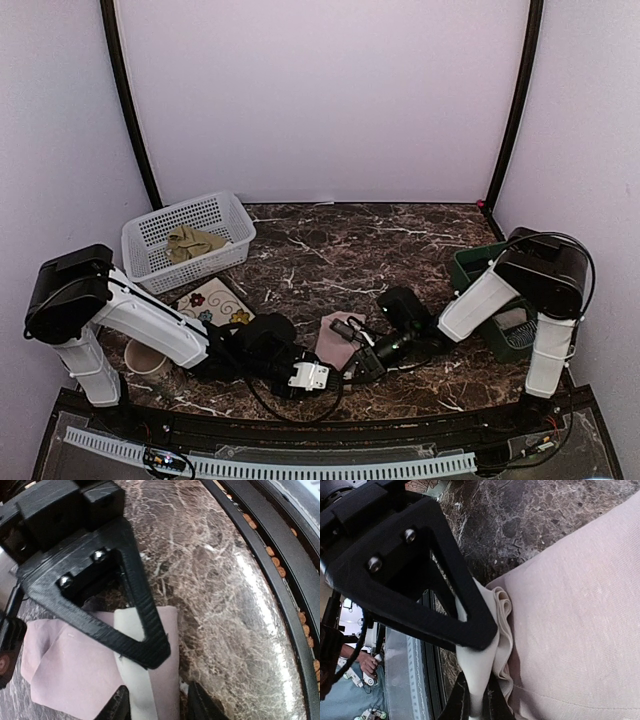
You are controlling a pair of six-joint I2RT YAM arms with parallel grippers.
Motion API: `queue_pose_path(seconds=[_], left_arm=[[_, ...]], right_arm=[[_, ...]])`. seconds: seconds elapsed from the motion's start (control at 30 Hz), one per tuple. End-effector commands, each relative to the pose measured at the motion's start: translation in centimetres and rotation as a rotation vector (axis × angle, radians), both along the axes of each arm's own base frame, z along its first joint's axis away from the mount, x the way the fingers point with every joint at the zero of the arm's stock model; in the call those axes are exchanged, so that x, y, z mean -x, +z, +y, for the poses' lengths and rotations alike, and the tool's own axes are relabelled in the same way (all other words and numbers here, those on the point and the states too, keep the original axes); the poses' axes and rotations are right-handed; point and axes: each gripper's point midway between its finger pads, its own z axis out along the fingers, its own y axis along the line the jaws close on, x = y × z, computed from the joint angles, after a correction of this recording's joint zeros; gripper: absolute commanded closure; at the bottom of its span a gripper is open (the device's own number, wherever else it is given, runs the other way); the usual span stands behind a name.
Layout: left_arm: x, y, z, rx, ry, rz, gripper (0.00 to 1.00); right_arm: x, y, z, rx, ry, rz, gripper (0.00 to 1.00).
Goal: Roll the underwear
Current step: Roll the underwear at the center of the board.
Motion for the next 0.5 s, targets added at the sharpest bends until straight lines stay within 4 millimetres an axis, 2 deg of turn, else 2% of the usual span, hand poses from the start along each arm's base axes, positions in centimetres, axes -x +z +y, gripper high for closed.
queue_pose_path(seconds=[0.0, 0.07, 0.17, 0.23, 0.33, 0.47], left_arm=[[0.1, -1.3, -0.3, -0.035, -0.013, 0.001, 0.63], [0.3, -2.1, -0.2, -0.071, -0.011, 0.035, 0.72], [0.8, -2.7, 0.3, -0.127, -0.003, 0.094, 0.87], [1.3, -2.6, 0.4, -0.141, -0.003, 0.136, 0.92], [2.5, -2.1, 0.4, -0.167, -0.008, 0.234, 0.96], [4.2, -2.1, 0.2, -0.232, 0.005, 0.397, 0.97]], right_arm=[[0.5, -4.4, -2.7, 0.199, -0.047, 0.036, 1.00], [0.3, -4.1, -2.8, 0.190, -0.047, 0.012, 1.00], [-0.3, -3.5, -2.8, 0.191, -0.055, -0.051, 0.93], [-1.6, -3.3, -2.7, 0.212, -0.069, -0.130, 0.81], [-3.4, -2.4, -2.4, 0.229, -0.080, -0.227, 0.70], [-5.7, 0.2, -2.2, 0.202, -0.120, -0.373, 0.58]])
